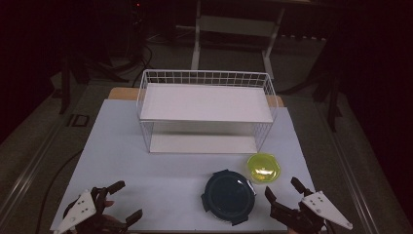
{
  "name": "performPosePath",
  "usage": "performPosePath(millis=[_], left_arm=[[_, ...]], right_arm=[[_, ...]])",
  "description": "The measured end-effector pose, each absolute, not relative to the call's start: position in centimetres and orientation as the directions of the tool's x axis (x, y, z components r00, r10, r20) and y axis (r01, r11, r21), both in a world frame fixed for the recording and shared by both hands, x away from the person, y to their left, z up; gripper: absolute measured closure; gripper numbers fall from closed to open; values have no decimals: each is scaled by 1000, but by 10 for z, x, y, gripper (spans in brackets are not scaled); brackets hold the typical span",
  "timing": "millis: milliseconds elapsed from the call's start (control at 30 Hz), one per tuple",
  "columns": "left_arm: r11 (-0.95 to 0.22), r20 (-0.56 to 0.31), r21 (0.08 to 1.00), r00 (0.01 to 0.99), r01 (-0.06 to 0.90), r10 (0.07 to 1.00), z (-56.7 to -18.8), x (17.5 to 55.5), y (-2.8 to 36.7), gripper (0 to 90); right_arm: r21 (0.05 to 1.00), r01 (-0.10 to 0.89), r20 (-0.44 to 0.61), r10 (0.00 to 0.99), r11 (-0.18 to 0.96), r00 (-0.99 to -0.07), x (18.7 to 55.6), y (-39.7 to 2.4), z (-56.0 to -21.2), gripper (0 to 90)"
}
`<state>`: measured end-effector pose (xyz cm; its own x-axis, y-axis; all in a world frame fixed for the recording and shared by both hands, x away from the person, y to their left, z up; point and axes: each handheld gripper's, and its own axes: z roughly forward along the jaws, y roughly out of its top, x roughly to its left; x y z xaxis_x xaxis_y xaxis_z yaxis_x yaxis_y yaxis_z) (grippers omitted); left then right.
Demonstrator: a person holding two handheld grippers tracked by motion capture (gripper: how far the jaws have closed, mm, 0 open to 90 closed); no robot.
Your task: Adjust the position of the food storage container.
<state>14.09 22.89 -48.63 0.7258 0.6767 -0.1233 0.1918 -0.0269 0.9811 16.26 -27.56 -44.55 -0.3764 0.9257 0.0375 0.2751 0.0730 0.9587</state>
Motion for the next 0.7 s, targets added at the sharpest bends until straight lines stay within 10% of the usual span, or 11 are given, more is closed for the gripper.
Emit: performPosePath(millis=[700], left_arm=[[-19,-130,981,722,195,679,-487,142,230,2]], right_arm=[[953,290,49,909,81,-414,164,-274,-413,115]])
